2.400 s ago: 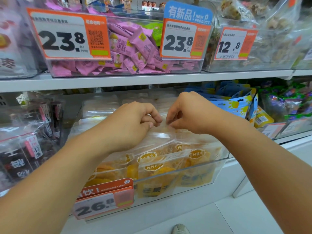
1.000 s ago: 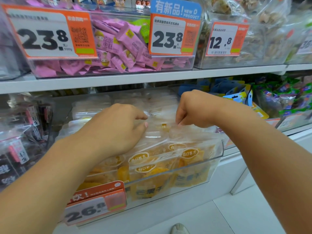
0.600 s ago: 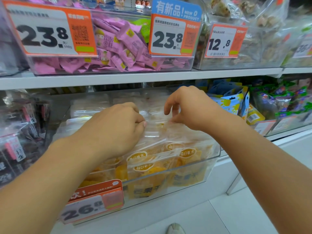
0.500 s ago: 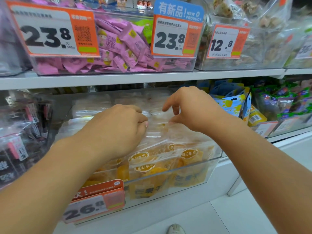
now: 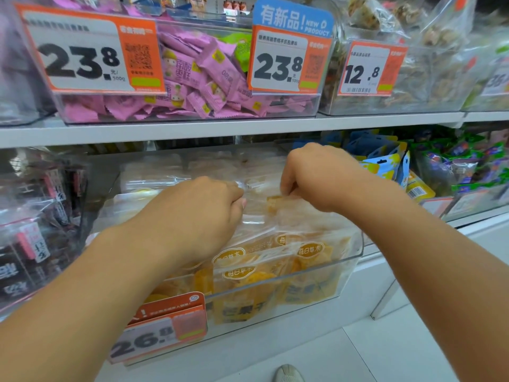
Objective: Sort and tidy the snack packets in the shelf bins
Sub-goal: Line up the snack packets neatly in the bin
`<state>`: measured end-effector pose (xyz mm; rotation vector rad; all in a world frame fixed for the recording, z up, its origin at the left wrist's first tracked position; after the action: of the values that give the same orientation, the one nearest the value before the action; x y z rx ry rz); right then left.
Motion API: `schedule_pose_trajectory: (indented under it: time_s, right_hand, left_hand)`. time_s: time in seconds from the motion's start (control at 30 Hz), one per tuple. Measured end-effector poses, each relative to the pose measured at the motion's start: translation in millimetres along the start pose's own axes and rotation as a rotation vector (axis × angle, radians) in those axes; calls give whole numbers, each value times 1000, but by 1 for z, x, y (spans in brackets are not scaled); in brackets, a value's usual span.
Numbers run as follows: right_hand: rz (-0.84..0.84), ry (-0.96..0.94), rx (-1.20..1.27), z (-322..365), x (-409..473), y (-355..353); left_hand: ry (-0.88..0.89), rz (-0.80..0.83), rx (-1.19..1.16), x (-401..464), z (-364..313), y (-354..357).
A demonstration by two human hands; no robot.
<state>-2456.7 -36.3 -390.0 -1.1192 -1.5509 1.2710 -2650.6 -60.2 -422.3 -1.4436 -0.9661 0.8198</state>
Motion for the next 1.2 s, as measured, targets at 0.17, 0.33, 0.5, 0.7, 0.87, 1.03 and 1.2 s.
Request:
schedule_pose_trajectory:
  time_s: [0.17, 0.33, 0.5, 0.7, 0.87, 1.03, 1.2]
  right_hand:
    - [-65, 7, -28, -29, -6, -19]
    - [24, -43, 33, -36, 3, -4]
    - [5, -69, 114, -39, 0, -2]
    - [4, -66, 139, -30, -11, 1]
    - [93, -30, 153, -30, -5, 4]
    - [140, -42, 305, -35, -5, 6]
    - [246, -27, 182, -22, 9, 5]
  left_hand:
    - [0, 3, 33, 0, 2, 0]
    - [-9, 69, 54, 6, 1, 0]
    - [-10, 99, -9, 10, 2, -2]
    - [-9, 79, -15, 9, 1, -3]
    - [4, 47, -90, 7, 5, -4]
    - [-39, 45, -253, 11, 7, -8]
    - [-71, 2, -228, 16, 9, -7]
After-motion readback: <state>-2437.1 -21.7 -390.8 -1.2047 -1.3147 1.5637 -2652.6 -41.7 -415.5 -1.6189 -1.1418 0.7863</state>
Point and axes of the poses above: each hand's wrist, its own x-axis towards the middle knuckle, its own y-axis out of the palm, z = x × y, the point moved 1 cm from there along x, towards the middle knuckle, and after that the axes turned 8 degrees about z, right-handed, at the moved point
